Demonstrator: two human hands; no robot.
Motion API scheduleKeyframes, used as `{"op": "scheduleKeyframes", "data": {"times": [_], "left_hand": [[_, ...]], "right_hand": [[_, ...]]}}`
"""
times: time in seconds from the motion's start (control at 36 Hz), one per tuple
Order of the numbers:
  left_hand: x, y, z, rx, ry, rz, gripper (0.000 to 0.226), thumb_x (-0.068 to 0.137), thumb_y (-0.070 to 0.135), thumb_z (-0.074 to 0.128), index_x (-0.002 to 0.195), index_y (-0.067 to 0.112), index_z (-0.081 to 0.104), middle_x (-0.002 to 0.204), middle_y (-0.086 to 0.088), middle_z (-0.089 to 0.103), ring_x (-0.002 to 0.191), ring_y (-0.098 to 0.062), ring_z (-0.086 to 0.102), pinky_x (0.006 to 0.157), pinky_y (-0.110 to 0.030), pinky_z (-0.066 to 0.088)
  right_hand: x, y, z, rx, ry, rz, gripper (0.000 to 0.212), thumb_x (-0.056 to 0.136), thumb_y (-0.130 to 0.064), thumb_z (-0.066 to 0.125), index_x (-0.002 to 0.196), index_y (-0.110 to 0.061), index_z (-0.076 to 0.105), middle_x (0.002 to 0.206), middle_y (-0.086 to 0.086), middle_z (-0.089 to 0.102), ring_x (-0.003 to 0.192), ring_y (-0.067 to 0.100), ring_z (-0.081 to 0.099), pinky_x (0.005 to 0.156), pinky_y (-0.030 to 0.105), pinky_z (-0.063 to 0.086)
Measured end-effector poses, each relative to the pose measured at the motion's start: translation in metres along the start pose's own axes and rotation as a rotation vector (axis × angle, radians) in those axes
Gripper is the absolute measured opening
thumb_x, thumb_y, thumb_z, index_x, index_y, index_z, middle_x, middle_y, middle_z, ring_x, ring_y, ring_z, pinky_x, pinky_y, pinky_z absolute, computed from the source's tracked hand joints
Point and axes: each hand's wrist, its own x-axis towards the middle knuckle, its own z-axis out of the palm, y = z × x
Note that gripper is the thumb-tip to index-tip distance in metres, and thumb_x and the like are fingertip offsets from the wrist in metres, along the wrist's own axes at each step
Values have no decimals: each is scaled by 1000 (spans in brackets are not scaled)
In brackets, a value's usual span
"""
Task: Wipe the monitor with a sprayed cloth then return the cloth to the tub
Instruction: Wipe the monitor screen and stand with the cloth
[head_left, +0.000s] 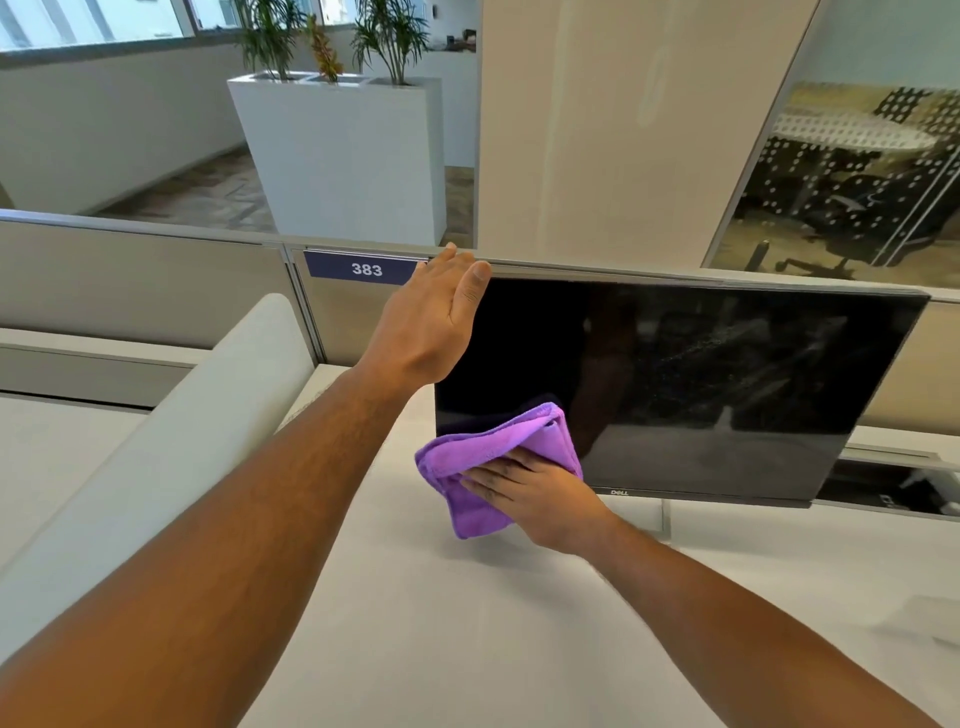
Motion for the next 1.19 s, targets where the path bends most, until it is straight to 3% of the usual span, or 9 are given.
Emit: {"op": "scheduleKeyframes", "data": {"times": [0.14, 0.22, 0.36, 0.47, 0.64, 0.78, 0.92, 1.0, 1.19], "left_hand": [[-1, 1, -1, -12, -12, 2, 67, 106, 56, 15, 156, 19, 39, 163, -2, 35, 154, -16, 22, 118, -27, 11], [-2, 2, -1, -16, -4, 0, 66, 107, 55, 15, 155, 18, 40, 163, -2, 36, 153, -16, 23, 118, -26, 12], [-2, 4, -1, -11, 9, -1, 64, 108, 54, 17, 155, 18, 41, 162, -3, 37, 153, -17, 24, 116, -25, 11], [-2, 4, 0, -17, 12, 4, 64, 108, 54, 16, 154, 18, 42, 162, -3, 38, 153, -17, 25, 117, -26, 11], [0, 4, 0, -4, 10, 11, 65, 107, 54, 16, 155, 17, 42, 162, -4, 37, 153, -16, 24, 118, -26, 11], [1, 3, 1, -7, -7, 29, 65, 108, 51, 16, 155, 14, 41, 163, -5, 35, 154, -13, 20, 120, -25, 8], [1, 0, 4, -15, -6, 52, 58, 110, 44, 19, 154, 12, 41, 165, -5, 32, 155, -13, 16, 122, -25, 7], [0, -1, 6, -15, -7, 50, 58, 110, 43, 19, 156, 14, 38, 166, -3, 29, 155, -12, 14, 120, -22, 5], [0, -5, 6, -30, -25, 53, 63, 108, 52, 16, 159, 19, 30, 168, 2, 24, 154, -5, 9, 120, -23, 3]], "right_hand": [[-45, 17, 3, -2, -25, 60, 90, 83, -23, 78, 160, -17, 31, 162, 3, 41, 149, 26, 38, 124, 46, 13], [-70, 26, 7, -8, -21, 92, 91, 83, -20, 79, 160, -18, 31, 162, 3, 41, 148, 27, 40, 122, 47, 11], [-81, 26, 11, 2, -38, 114, 93, 85, -18, 75, 162, -18, 22, 165, 4, 36, 149, 27, 39, 122, 49, 22], [-71, 15, 15, -4, -22, 122, 89, 91, -17, 65, 165, -17, 15, 169, 4, 26, 152, 27, 33, 124, 48, 14], [-30, 9, 13, 35, 48, 86, 99, 90, -26, 72, 165, -18, 9, 171, 4, 20, 156, 28, 23, 126, 49, 10], [-4, 30, -5, -18, 193, 128, 83, 95, -17, 57, 165, -19, 12, 171, 4, 20, 156, 28, 21, 128, 48, 3], [-3, 63, -33, 9, 407, 377, 79, 93, -31, 58, 163, -23, 23, 170, 1, 24, 155, 26, 25, 128, 48, 15], [-12, 86, -48, 44, 588, 596, 73, 92, -26, 60, 160, -21, 33, 168, 3, 29, 153, 27, 30, 127, 51, 18], [-47, 123, -63, 151, 699, 1206, 76, 100, -32, 53, 164, -13, 16, 171, 15, 11, 158, 34, 10, 129, 53, 8]]}}
